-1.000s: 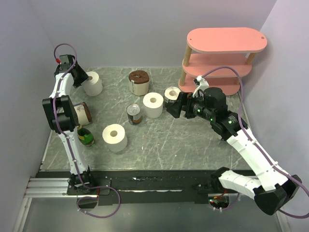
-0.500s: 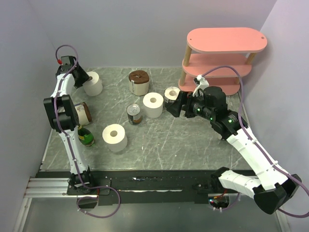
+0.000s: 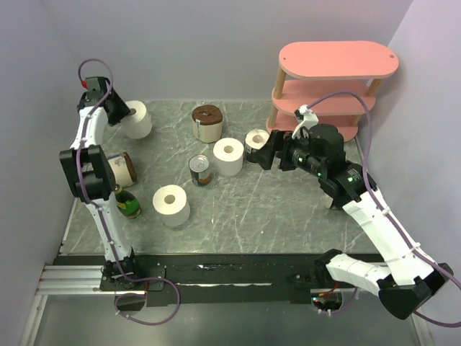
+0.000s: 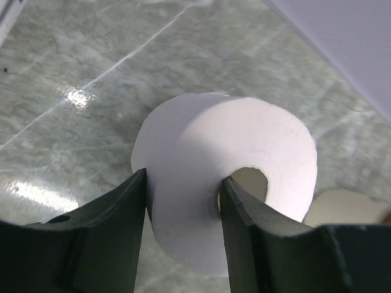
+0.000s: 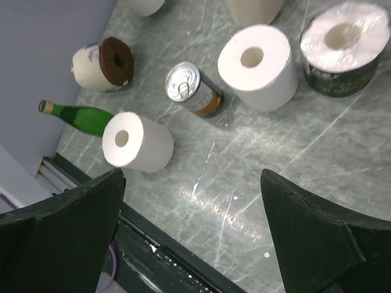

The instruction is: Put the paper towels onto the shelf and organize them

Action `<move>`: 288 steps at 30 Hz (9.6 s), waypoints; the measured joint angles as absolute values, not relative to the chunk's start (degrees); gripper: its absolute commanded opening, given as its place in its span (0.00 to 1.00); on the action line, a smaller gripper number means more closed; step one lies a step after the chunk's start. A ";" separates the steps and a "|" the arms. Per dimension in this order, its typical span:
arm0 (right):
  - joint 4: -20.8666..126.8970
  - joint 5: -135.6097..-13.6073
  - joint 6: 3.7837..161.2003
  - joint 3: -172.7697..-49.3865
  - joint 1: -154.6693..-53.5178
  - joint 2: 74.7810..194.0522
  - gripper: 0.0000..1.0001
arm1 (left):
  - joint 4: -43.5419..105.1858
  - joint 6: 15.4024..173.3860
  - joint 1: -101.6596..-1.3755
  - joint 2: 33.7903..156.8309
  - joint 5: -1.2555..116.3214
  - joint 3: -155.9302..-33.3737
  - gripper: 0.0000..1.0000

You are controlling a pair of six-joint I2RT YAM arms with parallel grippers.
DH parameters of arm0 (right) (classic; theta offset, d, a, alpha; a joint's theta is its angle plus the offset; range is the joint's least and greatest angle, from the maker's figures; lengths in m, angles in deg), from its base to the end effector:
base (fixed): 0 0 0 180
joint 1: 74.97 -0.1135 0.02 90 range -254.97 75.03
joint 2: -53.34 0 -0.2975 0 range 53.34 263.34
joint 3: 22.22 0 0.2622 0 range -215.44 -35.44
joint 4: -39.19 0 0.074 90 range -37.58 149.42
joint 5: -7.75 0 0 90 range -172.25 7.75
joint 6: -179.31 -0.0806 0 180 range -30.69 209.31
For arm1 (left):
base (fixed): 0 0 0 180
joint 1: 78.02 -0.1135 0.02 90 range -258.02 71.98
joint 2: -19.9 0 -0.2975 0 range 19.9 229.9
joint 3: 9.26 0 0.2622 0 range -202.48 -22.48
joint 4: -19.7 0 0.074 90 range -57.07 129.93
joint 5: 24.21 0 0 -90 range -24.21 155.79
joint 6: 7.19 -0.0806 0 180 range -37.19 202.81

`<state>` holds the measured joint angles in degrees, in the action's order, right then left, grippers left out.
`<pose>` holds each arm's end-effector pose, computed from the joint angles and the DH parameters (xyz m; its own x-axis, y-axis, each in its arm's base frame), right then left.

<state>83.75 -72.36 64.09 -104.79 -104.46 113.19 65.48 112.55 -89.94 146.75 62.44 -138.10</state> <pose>0.2150 0.1375 0.4150 -0.5587 0.1663 -0.8125 -0.4263 0.7828 0.4533 0.5606 0.1135 0.2538 -0.5061 -0.6130 -0.6067 -0.4791 0.7848 -0.3932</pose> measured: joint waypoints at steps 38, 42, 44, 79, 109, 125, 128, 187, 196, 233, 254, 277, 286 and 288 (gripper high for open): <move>90.51 -87.64 62.15 -96.04 -104.46 96.84 0.99 | 58.16 114.41 -34.10 115.01 64.17 -100.76 0.48; 90.79 -87.64 62.06 -95.06 -104.46 97.65 0.99 | 56.35 115.09 -33.42 118.03 64.12 -100.70 0.52; 91.01 -87.66 61.89 -94.73 -104.46 97.67 0.99 | 55.93 115.17 -33.40 119.26 64.14 -100.70 0.51; 87.12 -82.92 52.62 -93.57 -104.64 121.47 0.83 | 43.78 96.27 -36.08 84.28 90.33 -85.33 0.96; 86.13 -87.20 52.49 -99.78 -107.22 141.61 0.72 | 42.16 95.52 -35.69 80.52 98.24 -83.58 0.96; 85.96 -87.46 51.75 -99.80 -108.11 142.24 0.48 | 42.16 95.48 -35.67 80.52 98.70 -83.58 0.96; 86.09 -87.57 51.61 -99.85 -108.11 142.17 0.43 | 42.16 95.46 -35.67 80.52 98.92 -83.61 0.96; 91.58 -92.51 62.04 -171.01 -59.39 156.12 0.50 | 40.91 92.88 -35.65 77.64 102.15 -82.69 0.96; 90.90 -89.93 61.47 -172.19 -57.99 159.68 0.50 | 40.91 92.49 -35.65 77.64 102.52 -82.69 0.96; 82.31 -85.65 54.81 -175.45 -56.33 164.47 0.69 | 40.91 92.49 -35.65 77.64 102.55 -82.69 0.96; 83.27 -82.48 63.42 -152.43 -67.28 141.28 0.72 | 40.83 92.49 -35.65 77.03 104.05 -82.67 0.96; 83.97 -87.51 38.24 -107.54 -100.09 132.38 0.76 | 36.15 91.90 -35.65 71.52 110.11 -78.32 0.96; 87.84 -90.39 25.91 -115.52 -104.83 149.06 0.76 | 36.11 91.85 -35.60 71.54 110.42 -78.19 0.96; 88.43 -90.98 23.72 -117.72 -105.62 151.83 0.76 | 36.11 91.79 -35.56 71.54 110.50 -78.19 0.96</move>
<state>88.43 -90.98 23.72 -117.72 -105.62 151.83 36.11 91.79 -35.56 71.54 110.50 -78.19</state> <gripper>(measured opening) 0.764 0.964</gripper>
